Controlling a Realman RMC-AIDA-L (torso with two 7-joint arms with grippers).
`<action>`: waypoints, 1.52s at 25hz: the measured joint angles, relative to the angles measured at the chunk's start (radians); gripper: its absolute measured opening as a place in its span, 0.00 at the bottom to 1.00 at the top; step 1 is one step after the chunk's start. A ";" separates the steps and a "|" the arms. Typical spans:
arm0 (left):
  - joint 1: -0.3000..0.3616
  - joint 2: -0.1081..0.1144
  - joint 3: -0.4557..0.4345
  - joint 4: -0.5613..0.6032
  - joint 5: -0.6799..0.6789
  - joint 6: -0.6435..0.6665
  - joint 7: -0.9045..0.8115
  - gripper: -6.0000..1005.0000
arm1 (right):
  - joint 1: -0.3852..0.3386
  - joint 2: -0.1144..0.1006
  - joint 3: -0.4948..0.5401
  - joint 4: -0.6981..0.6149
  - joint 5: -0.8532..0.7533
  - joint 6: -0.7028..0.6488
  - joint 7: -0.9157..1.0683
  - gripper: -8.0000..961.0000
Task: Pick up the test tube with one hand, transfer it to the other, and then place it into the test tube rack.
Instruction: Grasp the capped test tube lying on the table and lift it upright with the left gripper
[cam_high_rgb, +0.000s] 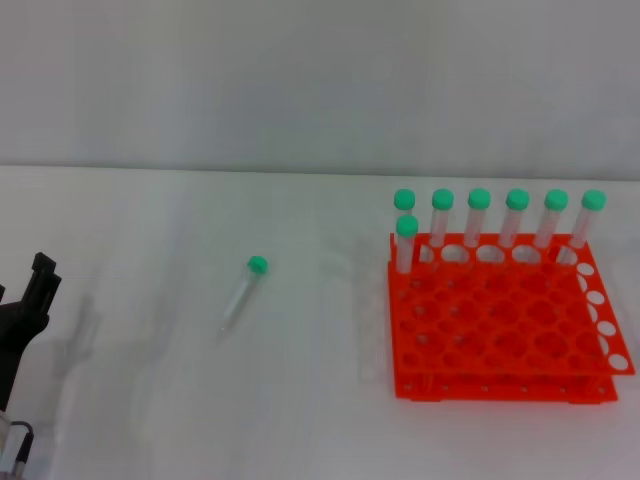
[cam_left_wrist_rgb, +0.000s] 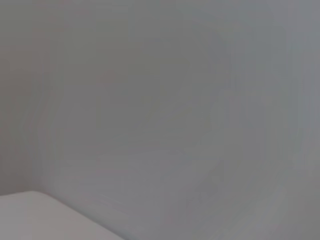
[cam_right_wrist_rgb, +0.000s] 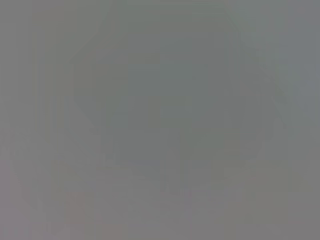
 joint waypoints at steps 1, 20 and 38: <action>-0.003 0.000 0.001 -0.001 0.000 -0.006 -0.001 0.84 | -0.005 0.000 0.000 0.000 0.002 0.000 0.000 0.88; 0.007 -0.003 0.002 0.003 -0.001 -0.009 -0.004 0.84 | -0.017 0.001 0.000 0.001 0.001 0.001 0.001 0.88; -0.168 0.030 -0.125 -0.228 0.121 -0.024 -0.300 0.84 | -0.019 -0.007 -0.028 0.002 0.000 0.001 0.041 0.88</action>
